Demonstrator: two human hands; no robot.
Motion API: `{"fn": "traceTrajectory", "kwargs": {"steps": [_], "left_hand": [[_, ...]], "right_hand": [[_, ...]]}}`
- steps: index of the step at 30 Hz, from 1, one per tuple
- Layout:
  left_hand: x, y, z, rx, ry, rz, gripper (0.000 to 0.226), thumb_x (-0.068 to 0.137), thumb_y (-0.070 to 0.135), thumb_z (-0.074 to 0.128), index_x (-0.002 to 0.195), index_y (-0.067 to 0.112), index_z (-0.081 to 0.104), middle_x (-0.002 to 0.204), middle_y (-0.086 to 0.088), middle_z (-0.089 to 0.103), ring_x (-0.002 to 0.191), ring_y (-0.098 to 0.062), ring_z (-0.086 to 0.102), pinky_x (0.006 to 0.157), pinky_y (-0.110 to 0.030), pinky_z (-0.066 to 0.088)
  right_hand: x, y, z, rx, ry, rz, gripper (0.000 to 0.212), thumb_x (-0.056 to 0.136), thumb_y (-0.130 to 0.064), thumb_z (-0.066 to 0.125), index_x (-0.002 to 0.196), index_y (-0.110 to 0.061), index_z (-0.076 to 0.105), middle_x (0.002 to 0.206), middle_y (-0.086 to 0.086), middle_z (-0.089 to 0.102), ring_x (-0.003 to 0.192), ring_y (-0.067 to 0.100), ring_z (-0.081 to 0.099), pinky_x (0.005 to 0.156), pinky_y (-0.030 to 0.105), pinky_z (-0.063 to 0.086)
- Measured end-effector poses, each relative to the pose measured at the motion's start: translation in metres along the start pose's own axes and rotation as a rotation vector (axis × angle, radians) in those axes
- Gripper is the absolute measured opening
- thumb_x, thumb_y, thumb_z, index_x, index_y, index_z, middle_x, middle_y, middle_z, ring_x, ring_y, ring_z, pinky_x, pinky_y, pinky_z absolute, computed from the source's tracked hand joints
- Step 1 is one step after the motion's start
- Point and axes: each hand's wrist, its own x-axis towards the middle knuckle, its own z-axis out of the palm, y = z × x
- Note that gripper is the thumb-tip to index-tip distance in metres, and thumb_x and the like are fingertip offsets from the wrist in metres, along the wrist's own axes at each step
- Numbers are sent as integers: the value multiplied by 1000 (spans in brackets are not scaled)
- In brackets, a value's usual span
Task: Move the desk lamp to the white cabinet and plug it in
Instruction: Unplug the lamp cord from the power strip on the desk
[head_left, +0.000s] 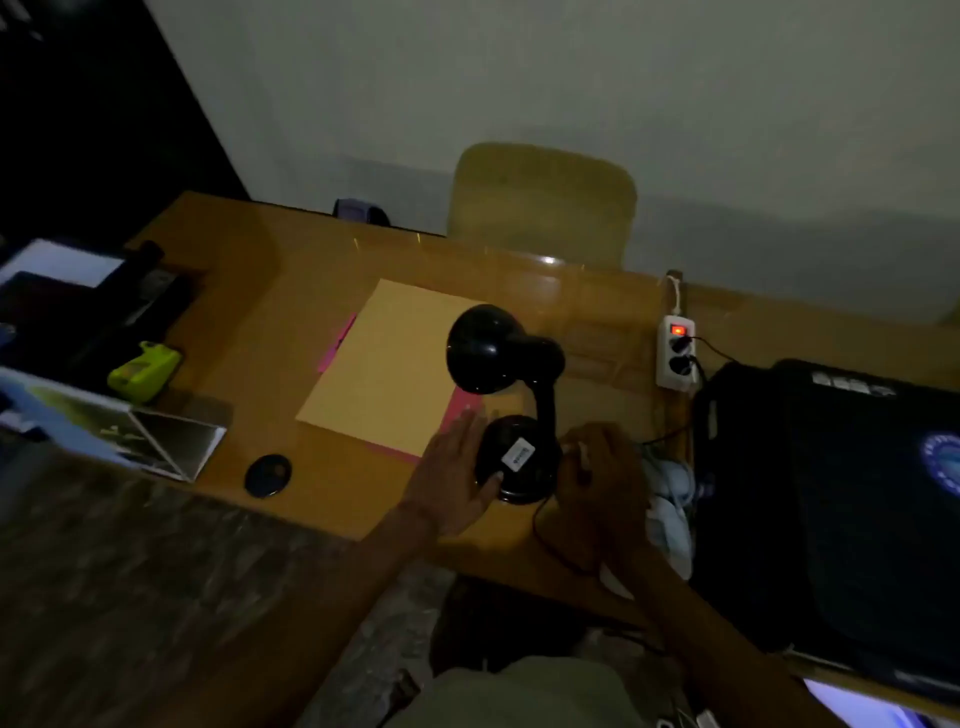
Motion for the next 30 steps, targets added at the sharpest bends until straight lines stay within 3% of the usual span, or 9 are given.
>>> {"fn": "traceTrajectory", "kwargs": {"steps": [4,6,8,12,16,20,24,26,30], "left_hand": [[17,38,17,59,14,-96,67,96,53,38,149,13,27,154,-14,31,139,-34,34,112,-44,32],[24,61,26,181,-80,-223,60,96,55,35,137,11,41,139,-15,46,121,-34,51,95,-43,42],[32,81,29,184,-161,-237,52,97,55,37,119,11,55,118,-12,60,101,-30,62,75,-36,44],[59,128,21,-28,-169,-86,36,97,46,45,85,13,51,91,-12,62,85,-31,64,61,-32,38],[106,174,5,-406,-140,-167,32,97,38,52,107,9,60,108,-9,65,99,-28,63,73,-32,47],[150,195,1,-527,-96,-258,36,96,35,54,123,11,53,122,-11,61,110,-29,61,91,-40,50],[189,190,9,-547,-65,-259,46,96,33,56,136,16,44,135,-10,53,120,-27,55,95,-42,48],[209,186,18,-501,-40,-218,53,96,31,56,143,18,38,141,-9,48,126,-26,51,98,-42,47],[246,180,38,-485,-47,-172,71,91,34,64,151,21,27,147,-9,41,131,-27,47,101,-43,46]], "right_hand": [[33,37,-3,-87,54,259,15,84,2,61,94,-8,67,95,12,65,75,34,62,60,31,45],[51,61,-2,-88,65,368,21,83,-4,59,102,-12,66,106,12,63,90,35,63,68,32,47],[72,79,-3,-92,10,452,28,84,-13,54,111,-16,62,120,12,58,109,36,58,83,39,52],[119,109,-12,-212,-73,456,37,80,-15,58,117,-15,61,123,15,58,113,37,57,90,45,52],[172,139,-33,-319,-376,416,39,77,-17,65,117,-15,62,121,16,61,109,37,58,89,43,50],[203,168,-54,-464,-600,364,34,82,-27,67,115,-20,65,124,12,63,109,36,60,90,41,48],[220,194,-58,-593,-797,278,38,88,-43,62,123,-28,65,136,6,60,121,30,57,99,39,44],[226,208,-55,-569,-783,248,32,89,-37,61,119,-28,67,132,4,62,117,27,60,96,39,46],[244,231,-49,-396,-589,281,23,91,-23,56,110,-27,69,119,3,68,105,26,66,84,39,55]]}}
